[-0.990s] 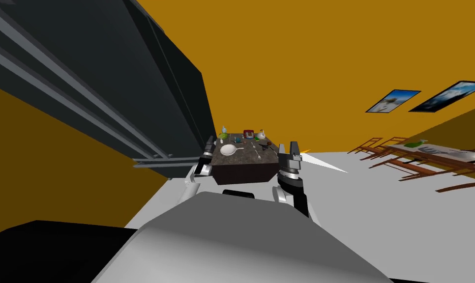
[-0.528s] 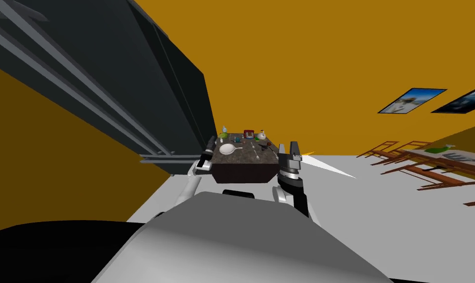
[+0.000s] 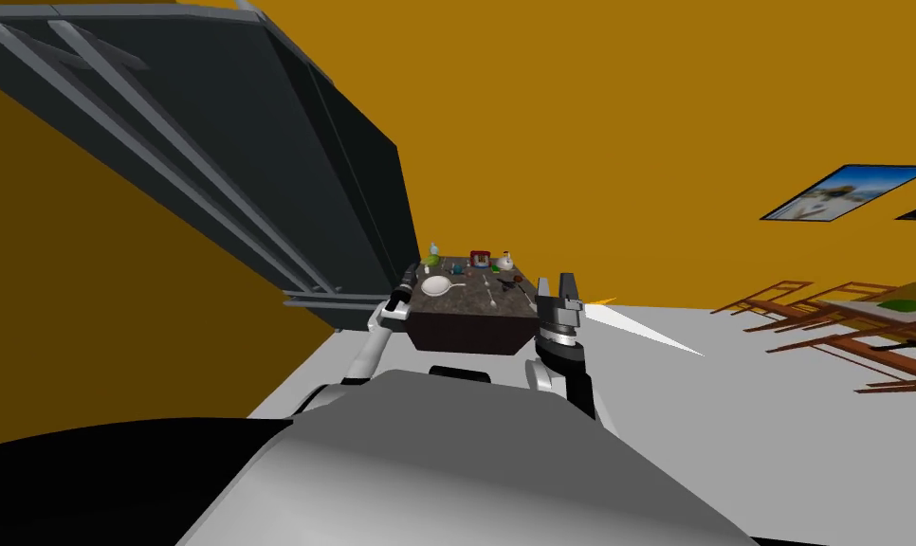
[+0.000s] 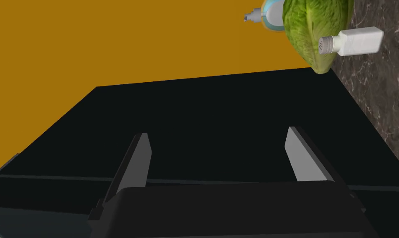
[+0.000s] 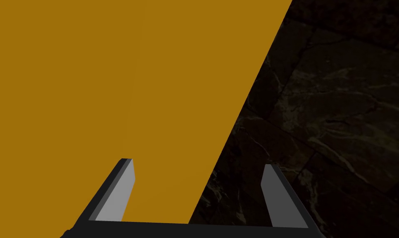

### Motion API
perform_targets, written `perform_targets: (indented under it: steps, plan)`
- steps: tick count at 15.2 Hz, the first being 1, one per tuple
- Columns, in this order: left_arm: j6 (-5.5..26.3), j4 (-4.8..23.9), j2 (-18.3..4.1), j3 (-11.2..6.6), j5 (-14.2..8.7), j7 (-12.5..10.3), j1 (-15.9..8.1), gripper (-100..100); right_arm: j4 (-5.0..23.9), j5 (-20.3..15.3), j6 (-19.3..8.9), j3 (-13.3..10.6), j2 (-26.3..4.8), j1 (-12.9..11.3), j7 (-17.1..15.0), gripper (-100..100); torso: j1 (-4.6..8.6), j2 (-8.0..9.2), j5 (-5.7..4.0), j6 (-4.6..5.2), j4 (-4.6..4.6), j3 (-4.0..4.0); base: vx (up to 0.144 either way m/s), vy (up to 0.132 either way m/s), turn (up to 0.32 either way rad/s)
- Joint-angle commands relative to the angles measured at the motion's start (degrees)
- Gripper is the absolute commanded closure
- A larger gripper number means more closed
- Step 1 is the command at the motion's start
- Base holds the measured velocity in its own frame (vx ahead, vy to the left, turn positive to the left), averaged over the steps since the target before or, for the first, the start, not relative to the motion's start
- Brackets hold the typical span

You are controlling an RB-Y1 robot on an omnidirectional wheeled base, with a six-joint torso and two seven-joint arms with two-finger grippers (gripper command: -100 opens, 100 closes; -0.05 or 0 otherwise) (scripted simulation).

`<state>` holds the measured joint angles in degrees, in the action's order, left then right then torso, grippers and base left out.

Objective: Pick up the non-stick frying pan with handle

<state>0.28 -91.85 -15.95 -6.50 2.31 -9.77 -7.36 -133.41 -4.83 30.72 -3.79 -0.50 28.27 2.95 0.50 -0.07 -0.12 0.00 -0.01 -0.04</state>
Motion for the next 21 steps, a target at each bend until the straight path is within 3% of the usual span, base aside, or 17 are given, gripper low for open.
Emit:
perform_targets:
  steps: [1, 2, 3, 4, 5, 7, 8, 10, 11, 13, 14, 15, 16, 18, 19, 21]
  plan:
    - [1.39, 2.21, -0.21, -0.16, -0.03, -0.11, -1.1, -100, 0.0, 0.0, 0.0, 0.0, 0.0, 0.0, 0.0, 0, 0.0, 0.0, 0.0, 0.0, 0.0, 0.0, -0.014, -0.086, 0.035]
    - [1.39, 2.21, -0.21, -0.16, -0.03, -0.11, -1.1, -100, 0.0, 0.0, 0.0, 0.0, 0.0, 0.0, 0.0, 0, -0.07, 0.01, 0.01, 0.01, 0.0, 0.0, -0.011, -0.046, -0.01]
    - [4.33, 4.14, -0.91, -0.59, -0.2, -0.42, -3.58, -100, 0.0, 0.0, 0.0, 0.0, -0.01, 0.0, 0.0, 0, -0.19, 0.01, 0.03, 0.01, 0.0, 0.0, -0.012, -0.069, 0.069]
    - [4.4, 5.42, -0.91, -0.59, -0.2, -0.42, -3.71, -100, 0.0, 0.0, 0.0, 0.0, 0.0, 0.0, 0.0, 0, -0.19, 0.0, 0.04, 0.0, 0.0, 0.0, -0.017, -0.088, 0.114]
    - [5.87, 7.17, -1.57, -1.01, -0.36, -0.72, -5.97, -100, 0.0, 0.0, 0.0, 0.0, 0.0, 0.0, 0.0, 0, -0.16, 0.0, 0.04, -0.01, 0.0, 0.0, -0.025, -0.118, 0.164]
    - [7.42, 8.65, -1.57, -1.01, -0.36, -0.72, -6.32, -100, 0.0, 0.0, 0.0, 0.0, 0.0, 0.0, 0.0, 0, 0.04, 0.02, 0.0, 0.0, 0.0, 0.01, -0.015, -0.133, 0.075]
    - [9.21, 10.69, -2.19, -1.43, -0.53, -1.03, -8.73, -100, 0.0, 0.0, 0.0, 0.0, 0.0, 0.0, 0.0, 0, 0.02, 0.0, -0.01, 0.01, 0.0, 0.0, -0.016, -0.118, 0.09]
    - [10.43, 11.88, -2.19, -1.43, -0.53, -1.03, -8.92, -100, 0.0, 0.0, 0.0, 0.0, 0.0, 0.0, 0.0, 0, 0.02, -0.01, 0.0, 0.0, 0.0, -0.01, -0.007, -0.099, 0.066]
    - [12.38, 14.17, -2.77, -1.84, -0.69, -1.34, -11.48, -100, 0.0, 0.0, 0.0, 0.0, 0.0, 0.0, 0.0, 0, -0.07, -0.03, 0.01, 0.01, -0.01, -0.02, 0.002, -0.091, 0.082]
    - [13.44, 15.11, -2.77, -1.84, -0.69, -1.34, -11.5, -100, 0.0, 0.0, 0.0, 0.0, 0.0, 0.0, 0.0, 0, -0.06, -0.06, 0.01, -0.01, -0.01, -0.04, -0.001, -0.094, 0.071]
    - [15.64, 17.24, -3.32, -2.25, -0.86, -1.64, -14.06, -100, 0.0, 0.0, 0.0, 0.0, 0.0, 0.0, 0.0, 0, -0.11, -0.06, 0.02, 0.01, -0.01, -0.04, -0.016, -0.098, 0.094]
    - [16.42, 18.32, -3.32, -2.25, -0.86, -1.64, -14.06, -100, 0.0, 0.0, 0.0, 0.0, 0.0, 0.0, 0.0, 0, -0.08, -0.04, 0.02, 0.0, -0.01, -0.02, -0.015, -0.12, 0.095]
    - [17.81, 19.85, -3.83, -2.65, -1.03, -1.94, -16.28, -100, 0.0, 0.0, 0.0, 0.0, 0.0, 0.0, 0.0, 0, -0.03, -0.03, 0.01, 0.0, -0.01, -0.02, -0.025, -0.141, 0.129]
    - [19.36, 21.49, -3.83, -2.65, -1.03, -1.94, -16.57, -100, 0.0, 0.0, 0.0, 0.0, 0.0, 0.0, 0.0, 0, 0.08, -0.02, -0.02, 0.01, 0.0, -0.01, -0.006, -0.117, 0.076]
    - [21.26, 23.35, -4.3, -3.05, -1.2, -2.24, -19.04, -100, 0.0, 0.0, 0.0, 0.0, 0.0, 0.0, 0.0, 0, 0.0, -0.05, -0.01, 0.01, -0.01, -0.03, -0.005, -0.1, 0.058]
    - [22.26, 24.62, -4.3, -3.05, -1.2, -2.24, -19.04, -100, 0.0, 0.0, 0.0, 0.0, 0.0, 0.0, 0.0, 0, -0.04, -0.04, 0.0, -0.01, -0.01, -0.02, -0.013, -0.091, 0.07]
